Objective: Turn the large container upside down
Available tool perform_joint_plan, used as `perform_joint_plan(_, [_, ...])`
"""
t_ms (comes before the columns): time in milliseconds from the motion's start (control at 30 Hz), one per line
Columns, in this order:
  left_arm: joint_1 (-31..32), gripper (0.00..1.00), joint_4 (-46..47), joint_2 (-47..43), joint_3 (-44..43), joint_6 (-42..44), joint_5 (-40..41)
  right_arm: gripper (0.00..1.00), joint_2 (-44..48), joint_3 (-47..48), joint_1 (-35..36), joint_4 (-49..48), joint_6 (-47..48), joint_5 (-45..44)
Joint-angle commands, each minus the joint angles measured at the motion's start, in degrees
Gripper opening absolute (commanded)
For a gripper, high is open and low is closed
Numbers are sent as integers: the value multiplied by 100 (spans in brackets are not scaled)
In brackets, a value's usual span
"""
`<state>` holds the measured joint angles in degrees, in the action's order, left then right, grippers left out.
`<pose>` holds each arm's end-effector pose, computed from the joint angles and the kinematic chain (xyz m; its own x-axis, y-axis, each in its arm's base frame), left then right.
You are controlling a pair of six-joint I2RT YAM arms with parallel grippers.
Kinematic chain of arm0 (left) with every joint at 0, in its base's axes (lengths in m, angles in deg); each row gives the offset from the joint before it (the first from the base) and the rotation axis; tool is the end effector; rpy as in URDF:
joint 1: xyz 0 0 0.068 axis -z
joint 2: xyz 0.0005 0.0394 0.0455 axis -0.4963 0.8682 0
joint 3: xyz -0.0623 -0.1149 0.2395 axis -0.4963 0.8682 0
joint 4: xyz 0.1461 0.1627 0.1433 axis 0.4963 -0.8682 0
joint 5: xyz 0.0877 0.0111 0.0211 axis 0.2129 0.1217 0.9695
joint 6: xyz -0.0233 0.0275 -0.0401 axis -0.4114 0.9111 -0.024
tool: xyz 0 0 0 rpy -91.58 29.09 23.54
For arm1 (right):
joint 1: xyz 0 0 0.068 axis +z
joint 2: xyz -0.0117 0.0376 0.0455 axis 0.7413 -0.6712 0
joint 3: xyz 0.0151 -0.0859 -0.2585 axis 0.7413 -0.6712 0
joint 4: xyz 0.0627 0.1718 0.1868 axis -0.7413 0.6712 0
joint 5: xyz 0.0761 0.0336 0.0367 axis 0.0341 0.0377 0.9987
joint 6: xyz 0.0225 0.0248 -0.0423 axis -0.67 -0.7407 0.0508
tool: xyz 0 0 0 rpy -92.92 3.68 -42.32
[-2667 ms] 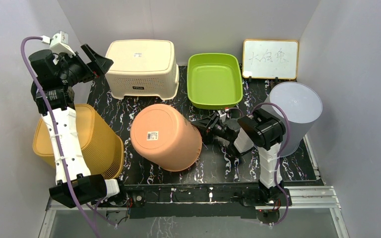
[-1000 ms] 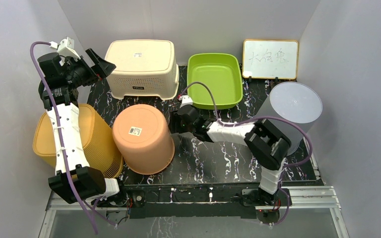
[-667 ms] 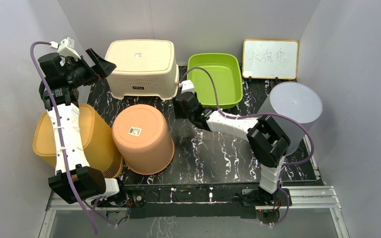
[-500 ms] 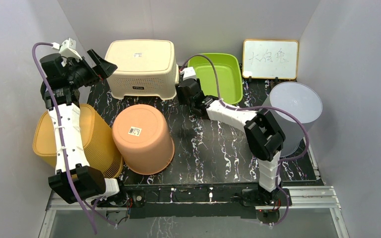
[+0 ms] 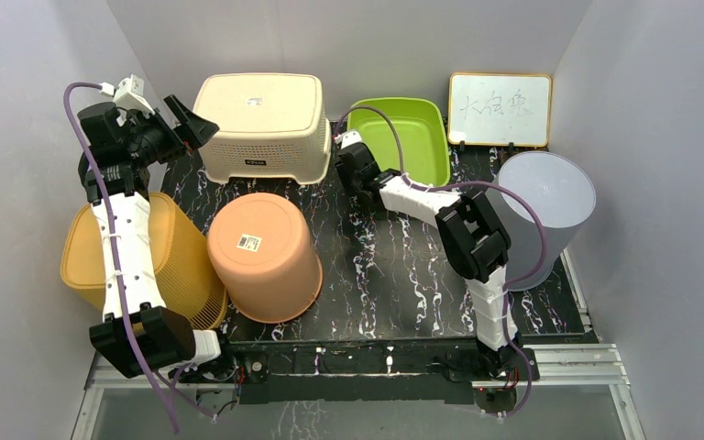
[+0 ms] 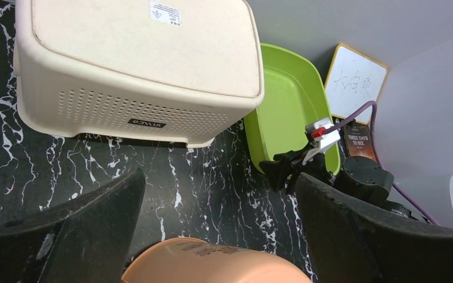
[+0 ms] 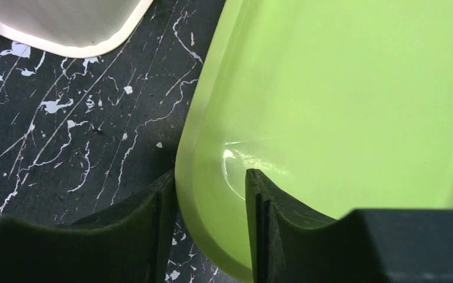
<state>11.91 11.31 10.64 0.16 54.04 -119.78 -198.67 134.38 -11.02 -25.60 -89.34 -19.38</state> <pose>0.2784 0.0680 0.4469 -0.3126 -0.4074 -0.8581 0.1863 0.8595 -0.4760 0.3879 0.2757 0.1982 -0.5501 -0.3497 -0.7583 -0.3386 0.9235 -0.1803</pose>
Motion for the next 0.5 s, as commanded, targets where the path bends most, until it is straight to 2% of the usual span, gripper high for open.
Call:
perform_joint_plan(0, [19,98,116,-253,74,16,-94,34,183,-187,-106,-320,36,218])
perform_joint_plan(33, [26,98,116,-252,72,16,-102,28,201,-239,-119,-362,5,233])
perform_joint_plan(167, [27,98,110,-281,47,16,-133,22,147,-301,-160,-430,-65,275])
perform_joint_plan(267, [29,98,60,-296,37,29,-114,0,94,-301,-202,-447,-126,363])
perform_joint_plan(467, [22,98,-4,-323,-21,58,-82,0,676,-383,-310,-736,-434,935])
